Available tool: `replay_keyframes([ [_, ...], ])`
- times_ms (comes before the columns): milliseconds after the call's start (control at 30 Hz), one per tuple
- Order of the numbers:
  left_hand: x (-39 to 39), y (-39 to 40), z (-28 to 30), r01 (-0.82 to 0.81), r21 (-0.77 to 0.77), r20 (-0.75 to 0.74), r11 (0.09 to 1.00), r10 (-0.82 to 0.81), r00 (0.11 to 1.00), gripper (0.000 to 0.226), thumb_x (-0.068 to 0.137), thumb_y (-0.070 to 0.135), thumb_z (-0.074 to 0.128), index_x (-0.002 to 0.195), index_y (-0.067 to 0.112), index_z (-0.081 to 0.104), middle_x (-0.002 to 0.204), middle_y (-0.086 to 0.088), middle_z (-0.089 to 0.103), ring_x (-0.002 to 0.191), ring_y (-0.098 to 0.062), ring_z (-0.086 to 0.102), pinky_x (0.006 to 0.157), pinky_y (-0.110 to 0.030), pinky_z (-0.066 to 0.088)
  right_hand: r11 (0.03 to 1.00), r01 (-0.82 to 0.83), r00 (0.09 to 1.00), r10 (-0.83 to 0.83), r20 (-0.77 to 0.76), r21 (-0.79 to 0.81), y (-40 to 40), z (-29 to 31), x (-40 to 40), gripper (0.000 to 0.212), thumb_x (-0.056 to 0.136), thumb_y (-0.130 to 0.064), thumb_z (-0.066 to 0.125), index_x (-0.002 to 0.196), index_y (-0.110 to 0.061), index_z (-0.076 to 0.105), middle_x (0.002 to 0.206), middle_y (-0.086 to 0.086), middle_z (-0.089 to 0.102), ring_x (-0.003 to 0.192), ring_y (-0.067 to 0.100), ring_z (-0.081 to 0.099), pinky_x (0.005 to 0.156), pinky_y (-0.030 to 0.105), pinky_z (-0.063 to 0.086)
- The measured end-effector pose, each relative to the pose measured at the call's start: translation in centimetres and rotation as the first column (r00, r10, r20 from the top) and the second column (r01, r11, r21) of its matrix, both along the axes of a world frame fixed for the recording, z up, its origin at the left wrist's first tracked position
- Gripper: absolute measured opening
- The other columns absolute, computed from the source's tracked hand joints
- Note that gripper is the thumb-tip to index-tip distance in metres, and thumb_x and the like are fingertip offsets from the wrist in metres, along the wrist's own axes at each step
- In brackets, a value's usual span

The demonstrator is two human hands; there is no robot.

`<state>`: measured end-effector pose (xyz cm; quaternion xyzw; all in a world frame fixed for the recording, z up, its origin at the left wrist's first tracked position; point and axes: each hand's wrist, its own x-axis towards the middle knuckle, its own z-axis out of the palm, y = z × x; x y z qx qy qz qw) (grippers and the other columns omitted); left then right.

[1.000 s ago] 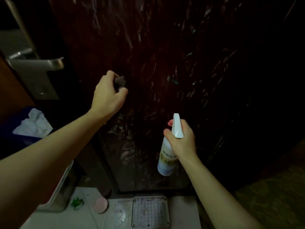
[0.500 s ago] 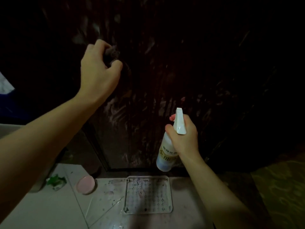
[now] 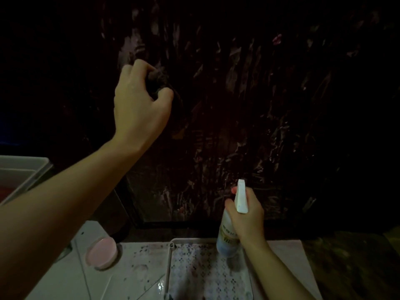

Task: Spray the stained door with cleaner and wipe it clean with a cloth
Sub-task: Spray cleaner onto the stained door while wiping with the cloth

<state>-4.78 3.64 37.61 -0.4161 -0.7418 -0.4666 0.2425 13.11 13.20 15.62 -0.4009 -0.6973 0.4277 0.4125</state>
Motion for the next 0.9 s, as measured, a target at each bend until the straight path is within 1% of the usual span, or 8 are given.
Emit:
replay_keyframes([
  [167, -1.1, 0.5, -2.3, -0.002, 0.026, 0.014, 1.0, 0.001, 1.0, 0.022, 0.083, 0.019, 0.053, 0.103, 0.009, 0.054, 0.094, 0.003, 0.043, 0.074, 0.009, 0.037, 0.066, 0.001, 0.03, 0.999, -0.014, 0.999, 0.017, 0.045, -0.052, 0.1, -6.0, -0.8, 0.029, 0.08, -0.01, 0.069, 0.104, -0.022, 0.057, 0.094, -0.006, 0.059, 0.093, 0.016, 0.056, 0.081, 0.033, 0.048],
  [333, -1.9, 0.7, -3.6, 0.024, 0.004, 0.008, 1.0, -0.024, 1.0, 0.018, 0.081, 0.02, 0.052, 0.098, 0.013, 0.053, 0.09, 0.004, 0.046, 0.076, 0.006, 0.04, 0.071, -0.004, 0.033, 0.996, 0.01, 0.989, 0.003, 0.149, -0.089, -0.1, -10.3, -1.7, 0.031, 0.081, -0.01, 0.068, 0.111, -0.012, 0.059, 0.094, -0.008, 0.056, 0.098, 0.02, 0.054, 0.086, 0.036, 0.046],
  [500, -2.2, 1.2, -4.3, 0.004, -0.018, 0.013, 1.0, -0.004, 1.0, 0.031, 0.08, 0.021, 0.053, 0.108, 0.008, 0.054, 0.102, -0.001, 0.047, 0.08, 0.004, 0.042, 0.072, -0.004, 0.035, 0.994, -0.005, 0.967, 0.033, 0.253, -0.111, -0.8, -14.3, -1.9, 0.035, 0.08, -0.015, 0.069, 0.114, -0.014, 0.059, 0.097, -0.004, 0.056, 0.102, 0.026, 0.055, 0.088, 0.044, 0.047],
  [600, -2.2, 1.6, -4.3, -0.023, -0.031, 0.028, 0.999, 0.024, 0.999, 0.033, 0.081, 0.021, 0.053, 0.111, 0.007, 0.051, 0.104, -0.001, 0.044, 0.078, 0.004, 0.04, 0.068, -0.002, 0.033, 0.991, -0.12, 0.919, 0.089, 0.385, 0.057, -0.7, -16.5, -1.3, 0.051, 0.078, -0.022, 0.073, 0.124, -0.009, 0.054, 0.105, 0.006, 0.063, 0.098, 0.028, 0.061, 0.082, 0.042, 0.053],
  [667, -2.2, 1.8, -4.3, -0.04, -0.029, 0.033, 0.999, 0.041, 0.999, 0.032, 0.082, 0.02, 0.053, 0.111, 0.007, 0.051, 0.104, -0.001, 0.043, 0.076, 0.005, 0.04, 0.067, -0.001, 0.033, 0.973, -0.229, 0.842, 0.19, 0.505, 0.016, -0.6, -18.6, -1.3, 0.076, 0.063, -0.021, 0.084, 0.127, -0.001, 0.049, 0.102, 0.013, 0.065, 0.088, 0.03, 0.065, 0.071, 0.037, 0.056],
  [733, -2.2, 1.9, -4.4, -0.052, -0.027, 0.036, 0.998, 0.053, 0.998, 0.032, 0.082, 0.02, 0.053, 0.111, 0.008, 0.05, 0.104, 0.0, 0.042, 0.075, 0.006, 0.039, 0.066, -0.001, 0.032, 0.97, -0.242, 0.817, 0.199, 0.541, 0.008, -0.3, -19.8, -1.3, 0.088, 0.057, -0.023, 0.09, 0.132, -0.009, 0.046, 0.106, 0.015, 0.064, 0.091, 0.032, 0.065, 0.074, 0.032, 0.053],
  [833, -2.1, 1.8, -4.3, -0.052, -0.031, 0.041, 0.998, 0.054, 0.998, 0.032, 0.082, 0.021, 0.054, 0.112, 0.009, 0.049, 0.104, 0.0, 0.042, 0.075, 0.005, 0.039, 0.066, -0.001, 0.032, 0.972, -0.233, 0.872, 0.227, 0.433, -0.039, 0.1, -19.7, -0.5, 0.072, 0.071, -0.033, 0.079, 0.133, -0.02, 0.045, 0.119, 0.008, 0.058, 0.109, 0.027, 0.057, 0.089, 0.029, 0.044],
  [900, -2.1, 1.8, -4.2, -0.048, -0.036, 0.059, 0.998, 0.051, 0.997, 0.029, 0.082, 0.02, 0.054, 0.11, 0.01, 0.05, 0.104, 0.0, 0.043, 0.074, 0.005, 0.04, 0.065, -0.002, 0.033, 0.953, -0.212, 0.895, 0.277, 0.349, -0.215, 0.4, -19.1, 0.1, 0.079, 0.07, -0.037, 0.079, 0.137, -0.022, 0.04, 0.13, 0.002, 0.05, 0.119, 0.02, 0.049, 0.099, 0.031, 0.04],
])
